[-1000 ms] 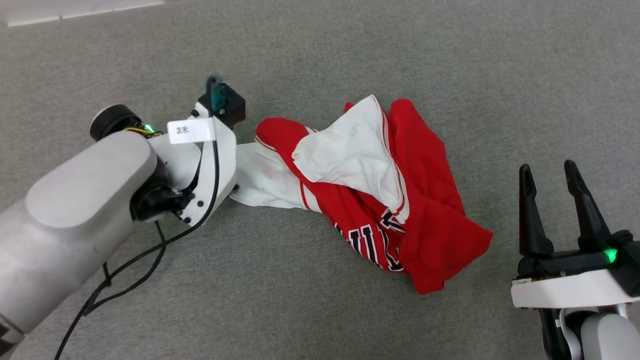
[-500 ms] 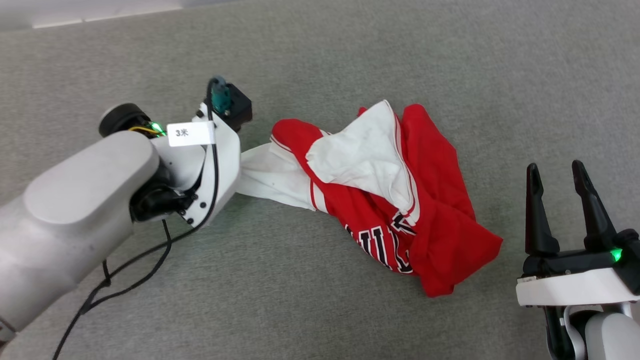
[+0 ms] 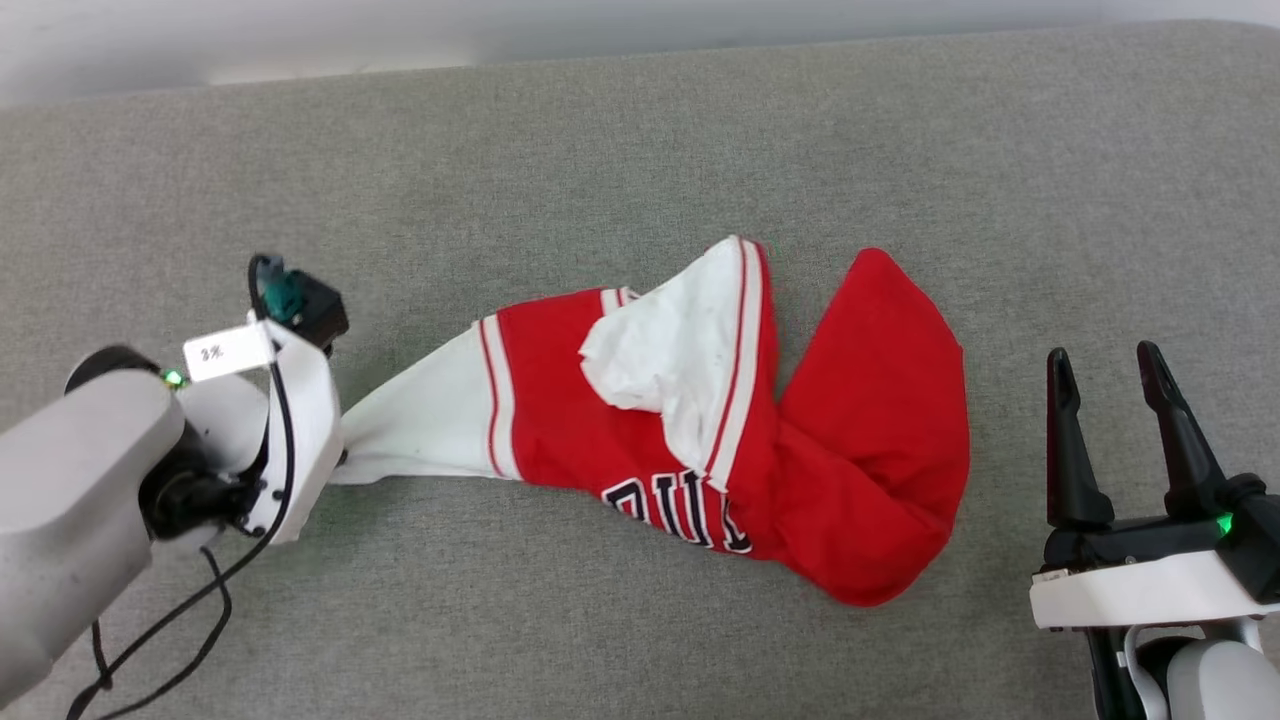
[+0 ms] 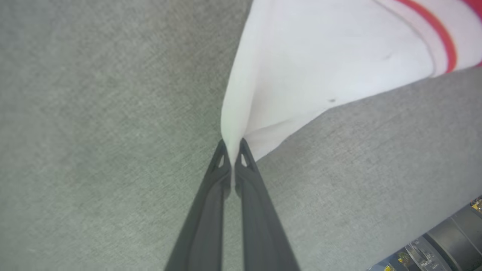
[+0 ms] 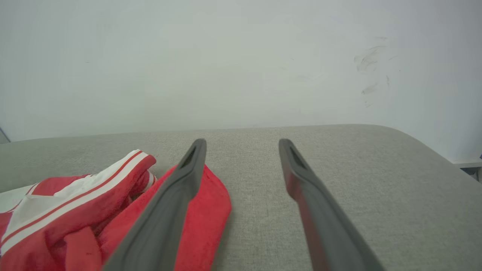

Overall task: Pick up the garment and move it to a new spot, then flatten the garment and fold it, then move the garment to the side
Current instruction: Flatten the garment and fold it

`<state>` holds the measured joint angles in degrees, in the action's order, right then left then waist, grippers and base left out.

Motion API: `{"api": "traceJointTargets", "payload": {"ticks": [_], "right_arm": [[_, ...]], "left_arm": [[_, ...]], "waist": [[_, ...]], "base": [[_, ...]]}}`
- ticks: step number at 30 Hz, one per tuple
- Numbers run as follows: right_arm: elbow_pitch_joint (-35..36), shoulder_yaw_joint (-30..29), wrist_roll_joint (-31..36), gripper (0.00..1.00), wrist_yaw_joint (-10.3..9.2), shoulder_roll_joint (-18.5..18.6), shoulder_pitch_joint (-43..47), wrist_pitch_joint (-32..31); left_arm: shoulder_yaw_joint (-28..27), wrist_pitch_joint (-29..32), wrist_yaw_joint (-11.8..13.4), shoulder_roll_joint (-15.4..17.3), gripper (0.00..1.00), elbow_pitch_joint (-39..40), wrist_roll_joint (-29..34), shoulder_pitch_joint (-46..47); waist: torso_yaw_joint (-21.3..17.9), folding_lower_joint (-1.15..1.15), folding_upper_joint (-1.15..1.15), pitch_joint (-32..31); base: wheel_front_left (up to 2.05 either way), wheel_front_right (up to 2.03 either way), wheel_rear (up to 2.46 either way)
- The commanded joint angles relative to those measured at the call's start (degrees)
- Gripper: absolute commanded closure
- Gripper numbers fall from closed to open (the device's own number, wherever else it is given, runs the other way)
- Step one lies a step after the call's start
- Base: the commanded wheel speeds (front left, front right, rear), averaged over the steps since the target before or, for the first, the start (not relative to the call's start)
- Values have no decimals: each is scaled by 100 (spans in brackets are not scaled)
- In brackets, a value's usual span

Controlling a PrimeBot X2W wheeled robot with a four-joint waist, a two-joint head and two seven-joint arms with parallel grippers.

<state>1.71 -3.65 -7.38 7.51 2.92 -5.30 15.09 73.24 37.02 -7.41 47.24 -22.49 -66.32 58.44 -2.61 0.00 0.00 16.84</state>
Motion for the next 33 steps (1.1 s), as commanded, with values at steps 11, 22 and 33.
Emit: {"api": "traceJointTargets", "payload": {"ticks": [11, 22, 33], "right_arm": [[155, -93, 429, 0, -4, -7, -56, 11], [433, 333, 1241, 0, -4, 316, -1053, 11], [-542, 2366, 599, 0, -4, 1464, -2914, -869]], "left_arm": [[-447, -2534, 309, -407, 0, -488, 561, -449], [-1564, -5204, 1991, -416, 0, 221, 1034, -1465], [-4660, -5222, 3225, -1334, 0, 2332, 3474, -4295]], "waist": [[194, 0, 0, -510], [615, 0, 0, -926], [809, 0, 0, -901]], "base": [[0, 0, 0], [0, 0, 0], [0, 0, 0]]}}
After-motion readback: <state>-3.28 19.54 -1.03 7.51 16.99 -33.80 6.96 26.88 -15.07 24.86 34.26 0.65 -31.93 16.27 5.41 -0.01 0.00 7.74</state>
